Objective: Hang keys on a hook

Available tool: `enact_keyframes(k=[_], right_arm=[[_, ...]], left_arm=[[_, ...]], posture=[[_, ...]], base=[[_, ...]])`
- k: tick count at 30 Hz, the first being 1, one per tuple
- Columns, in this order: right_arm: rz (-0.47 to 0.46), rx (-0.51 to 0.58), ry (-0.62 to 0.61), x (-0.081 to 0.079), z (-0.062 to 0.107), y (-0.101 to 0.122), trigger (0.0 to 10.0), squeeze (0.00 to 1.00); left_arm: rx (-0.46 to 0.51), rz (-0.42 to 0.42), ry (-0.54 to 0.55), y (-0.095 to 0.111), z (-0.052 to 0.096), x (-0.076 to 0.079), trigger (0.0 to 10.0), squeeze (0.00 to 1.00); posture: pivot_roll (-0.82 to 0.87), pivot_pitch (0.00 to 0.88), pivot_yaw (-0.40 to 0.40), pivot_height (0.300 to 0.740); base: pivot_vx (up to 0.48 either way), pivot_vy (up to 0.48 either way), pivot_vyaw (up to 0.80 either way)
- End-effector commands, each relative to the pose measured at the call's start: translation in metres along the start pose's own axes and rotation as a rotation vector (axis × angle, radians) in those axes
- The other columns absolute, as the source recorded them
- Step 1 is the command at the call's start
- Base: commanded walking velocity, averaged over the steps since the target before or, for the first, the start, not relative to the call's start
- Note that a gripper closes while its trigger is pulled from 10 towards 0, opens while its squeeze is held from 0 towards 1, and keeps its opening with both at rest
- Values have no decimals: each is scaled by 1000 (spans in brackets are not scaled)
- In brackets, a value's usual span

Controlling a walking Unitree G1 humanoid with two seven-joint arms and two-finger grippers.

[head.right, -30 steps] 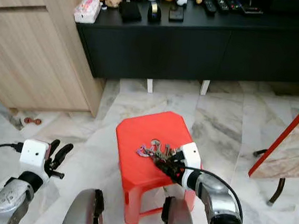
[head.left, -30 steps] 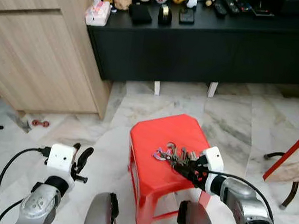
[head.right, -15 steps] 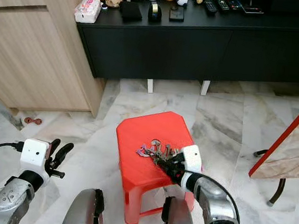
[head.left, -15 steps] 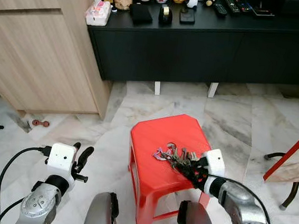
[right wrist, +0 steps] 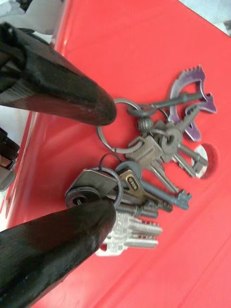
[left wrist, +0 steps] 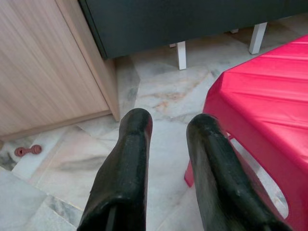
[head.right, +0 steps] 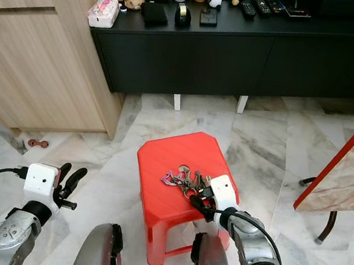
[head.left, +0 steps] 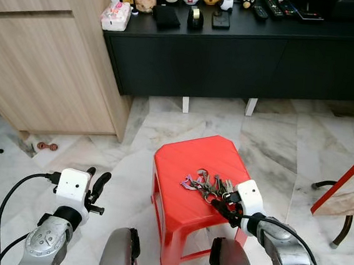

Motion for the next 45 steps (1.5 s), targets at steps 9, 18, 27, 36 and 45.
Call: enact_keyframes(k=[9,18,27,36,45], right_arm=[[44,-40,20,-6,-7,-7,0,0],[42,-46,14,-7,-10,-6,0,0],[15,-20,-44,0,-10,-2,0,0],[-37,68,-101,9,-8,14,0,0],[-58,211,-148,15,-3,39,0,0]], left_arm=[[-25,2,7,-8,2,2,10000,0],[-30,3,18,-11,4,0,10000,0],[-27,1,23,-11,1,-2,10000,0],[-13,3,34,-10,-9,-3,10000,0],[2,11,44,-11,-17,-3,10000,0]], posture=[[57,81,33,580],[60,86,28,580],[54,69,25,580],[42,34,16,580],[25,0,3,580]], base=[[0,0,0],[0,0,0],[0,0,0],[0,0,0],[0,0,0]])
Point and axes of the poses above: a point about 5 cm out from each wrist's last joint towards the gripper, its own z axis pointing back from the gripper into the wrist, its own y axis along the axis of the wrist's last joint, x = y × z, the point moved 3 cm from there along -z, pointing out of the wrist towards the gripper, and after that the axes turned 5 degrees about z, right-handed, at the moved point
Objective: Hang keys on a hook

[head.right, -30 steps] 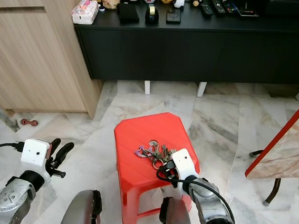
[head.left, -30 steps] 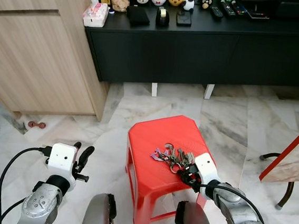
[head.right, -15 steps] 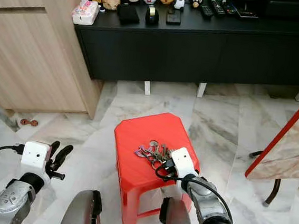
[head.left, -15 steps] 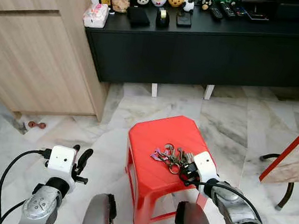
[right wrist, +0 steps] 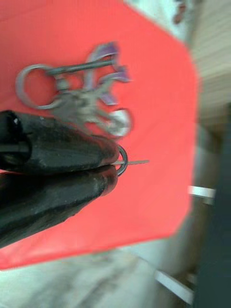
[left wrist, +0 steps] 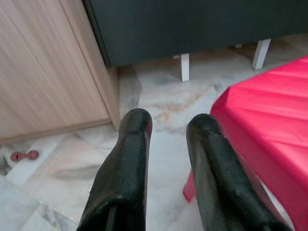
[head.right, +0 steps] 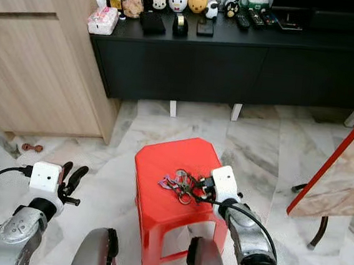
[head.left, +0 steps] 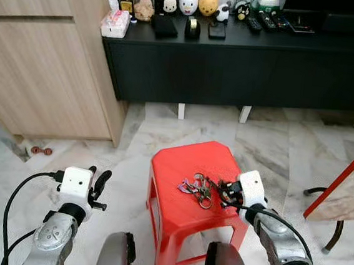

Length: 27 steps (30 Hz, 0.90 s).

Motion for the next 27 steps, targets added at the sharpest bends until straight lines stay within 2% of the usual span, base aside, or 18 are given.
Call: enact_keyframes(k=[1,5,8,11,12,13,14,16,17,19,21,22,23,27], right_arm=[[-24,75,-18,2,1,14,0,0],[-35,198,-68,4,4,37,0,0],[-46,250,-100,6,7,46,0,0],[-83,358,-229,14,19,61,0,0],[-77,390,-325,20,28,64,0,0],[-77,390,-325,20,28,64,0,0],[-53,409,-393,23,36,65,0,0],[-50,424,-416,22,41,66,0,0],[-113,450,-440,19,47,66,0,0],[-155,457,-433,17,48,67,0,0],[-148,457,-409,14,47,69,0,0],[-122,448,-363,6,44,72,2157,0],[-121,445,-336,1,42,73,10000,0],[-126,438,-325,-2,42,72,10000,0]], left_arm=[[-6,-5,10,-4,-2,-1,10000,0],[5,-1,21,-4,-6,-3,10000,0],[10,1,25,-4,-7,-3,10000,0],[15,3,31,-4,-8,-3,10000,0],[17,5,38,-4,-7,-4,10000,0],[17,5,38,-4,-7,-4,10000,0],[19,8,45,-5,-7,-5,10000,0],[19,8,48,-7,-7,-6,10000,0],[19,8,50,-7,-8,-6,10000,0],[20,9,52,-8,-8,-7,10000,0],[21,9,53,-8,-9,-7,10000,0],[22,10,54,-8,-9,-6,10000,0],[23,12,53,-9,-10,-6,10000,0],[27,16,51,-9,-10,-3,10000,0]], posture=[[20,0,1,580],[14,0,-8,580],[13,0,-13,580],[14,0,-21,580],[9,0,-23,580],[9,0,-23,580],[7,0,-24,580],[4,0,-24,580],[2,0,-24,580],[-1,0,-22,580],[-8,0,-23,580],[-11,0,-25,580],[-8,0,-29,580],[-3,0,-34,580]], base=[[0,0,0],[0,0,0],[0,0,0],[0,0,0],[0,0,0],[0,0,0],[0,0,0],[0,0,0],[0,0,0],[0,0,0],[0,0,0],[0,0,0],[0,0,0],[0,0,0]])
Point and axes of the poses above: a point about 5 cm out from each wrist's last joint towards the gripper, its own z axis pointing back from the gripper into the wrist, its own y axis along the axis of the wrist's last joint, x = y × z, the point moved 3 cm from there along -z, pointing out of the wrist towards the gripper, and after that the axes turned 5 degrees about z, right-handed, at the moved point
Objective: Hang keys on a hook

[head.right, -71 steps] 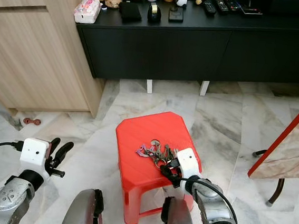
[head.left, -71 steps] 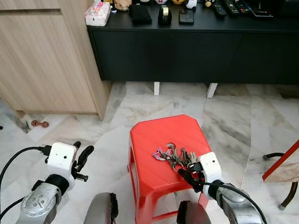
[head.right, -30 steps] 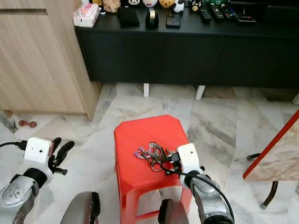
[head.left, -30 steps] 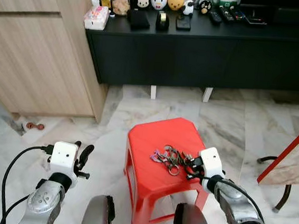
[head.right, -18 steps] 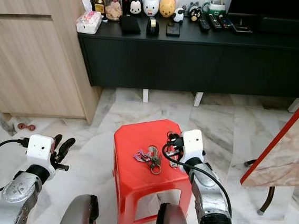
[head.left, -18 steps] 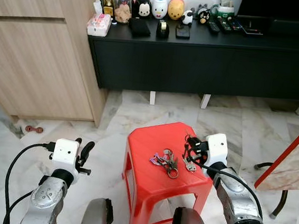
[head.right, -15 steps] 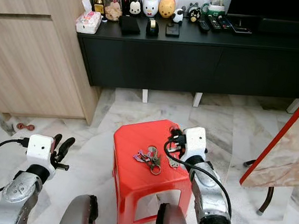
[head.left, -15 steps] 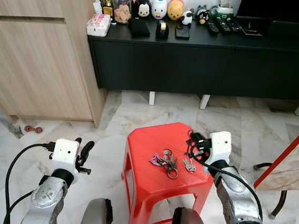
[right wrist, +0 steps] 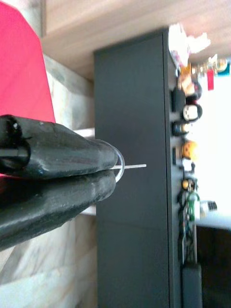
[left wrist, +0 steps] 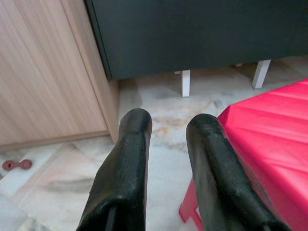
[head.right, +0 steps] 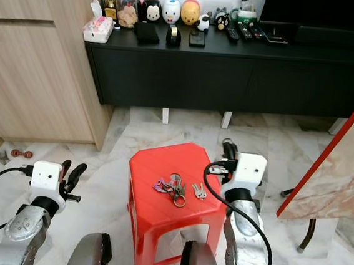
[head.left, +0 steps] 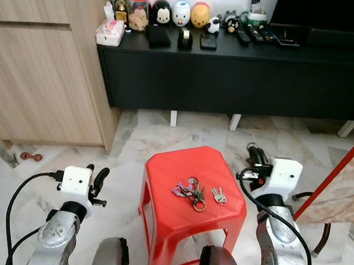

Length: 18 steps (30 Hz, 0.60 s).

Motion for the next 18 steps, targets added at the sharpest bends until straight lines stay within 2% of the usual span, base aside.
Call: enact_keyframes(k=[1,4,18], right_arm=[[-6,11,6,0,0,6,10000,0],[-33,7,-4,0,1,5,10000,0],[-58,-31,24,-12,2,1,10000,0]], left_arm=[[1,-6,3,-1,-1,0,10000,0],[5,-1,4,-1,0,1,10000,0],[4,-5,-17,-3,2,3,10000,0]], posture=[[-2,0,-36,580],[1,0,-40,580],[-7,0,-21,675]], base=[[0,0,0],[0,0,0],[0,0,0]])
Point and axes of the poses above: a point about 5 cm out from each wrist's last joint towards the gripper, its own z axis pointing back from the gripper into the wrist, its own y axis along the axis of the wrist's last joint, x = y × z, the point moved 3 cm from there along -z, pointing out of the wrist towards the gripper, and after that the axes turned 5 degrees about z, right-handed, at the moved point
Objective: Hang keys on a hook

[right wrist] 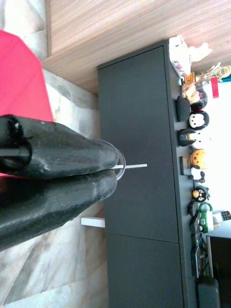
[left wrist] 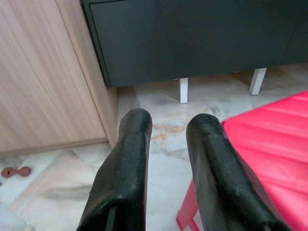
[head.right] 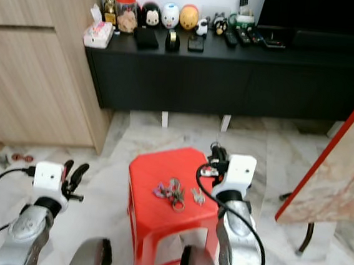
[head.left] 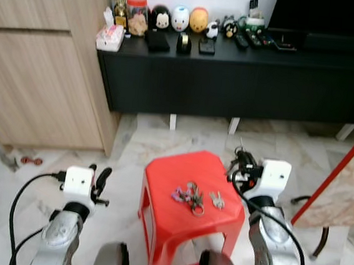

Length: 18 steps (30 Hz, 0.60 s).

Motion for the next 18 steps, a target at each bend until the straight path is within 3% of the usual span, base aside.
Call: enact_keyframes(k=[1,10,18], right_arm=[[-4,25,-1,-1,-1,9,10000,0],[-19,7,14,-7,5,2,10000,0],[-24,0,19,-8,7,1,10000,0]], left_arm=[[9,-10,-11,1,0,1,10000,0],[-3,-16,-24,-3,4,1,10000,0],[-7,-14,-30,-5,5,3,10000,0]], posture=[[-7,0,-21,680],[-6,0,-16,735],[-2,0,-20,740]], base=[[0,0,0],[0,0,0],[0,0,0]])
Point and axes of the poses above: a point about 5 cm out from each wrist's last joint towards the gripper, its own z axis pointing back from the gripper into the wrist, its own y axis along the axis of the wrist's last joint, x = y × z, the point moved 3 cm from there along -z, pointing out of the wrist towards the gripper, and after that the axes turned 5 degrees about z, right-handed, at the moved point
